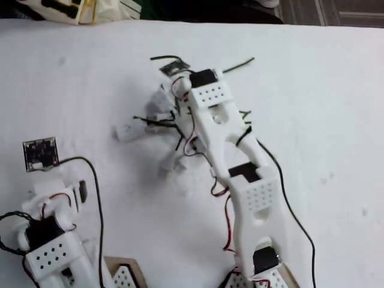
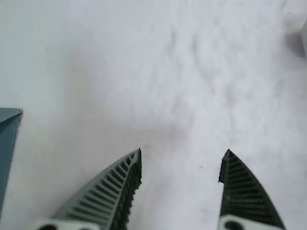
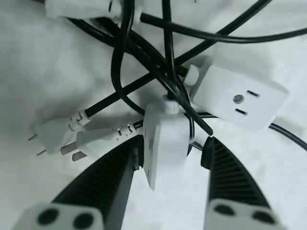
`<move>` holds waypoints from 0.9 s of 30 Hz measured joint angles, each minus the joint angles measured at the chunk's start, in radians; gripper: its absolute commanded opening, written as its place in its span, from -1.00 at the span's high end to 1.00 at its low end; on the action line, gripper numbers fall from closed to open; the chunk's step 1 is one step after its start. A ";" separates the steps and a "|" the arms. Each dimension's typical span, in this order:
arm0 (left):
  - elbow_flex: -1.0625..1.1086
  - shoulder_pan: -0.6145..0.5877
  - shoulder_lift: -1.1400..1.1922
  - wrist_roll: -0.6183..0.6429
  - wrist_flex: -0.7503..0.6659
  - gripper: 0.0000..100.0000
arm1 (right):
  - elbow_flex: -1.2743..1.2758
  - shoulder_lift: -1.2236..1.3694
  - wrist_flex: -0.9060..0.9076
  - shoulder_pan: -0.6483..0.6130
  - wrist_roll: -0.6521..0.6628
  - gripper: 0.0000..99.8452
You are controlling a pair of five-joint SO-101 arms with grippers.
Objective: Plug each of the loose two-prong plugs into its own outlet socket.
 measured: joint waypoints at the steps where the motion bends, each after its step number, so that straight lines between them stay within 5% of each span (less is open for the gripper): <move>1: 0.000 0.000 0.000 0.000 0.000 0.46 | 0.000 0.003 0.000 0.000 0.000 0.60; 5: 0.000 0.000 0.000 0.000 0.000 0.46 | 0.000 0.043 0.000 0.002 0.000 0.67; 9: 0.002 0.000 0.000 0.000 0.000 0.46 | 0.000 0.063 0.000 0.003 0.000 0.99; 16: 0.002 0.000 0.000 0.000 0.000 0.46 | -0.002 0.015 0.049 0.006 0.000 0.97; 27: 0.002 0.000 0.000 0.000 0.000 0.46 | 0.095 -0.413 0.084 0.008 -0.109 0.97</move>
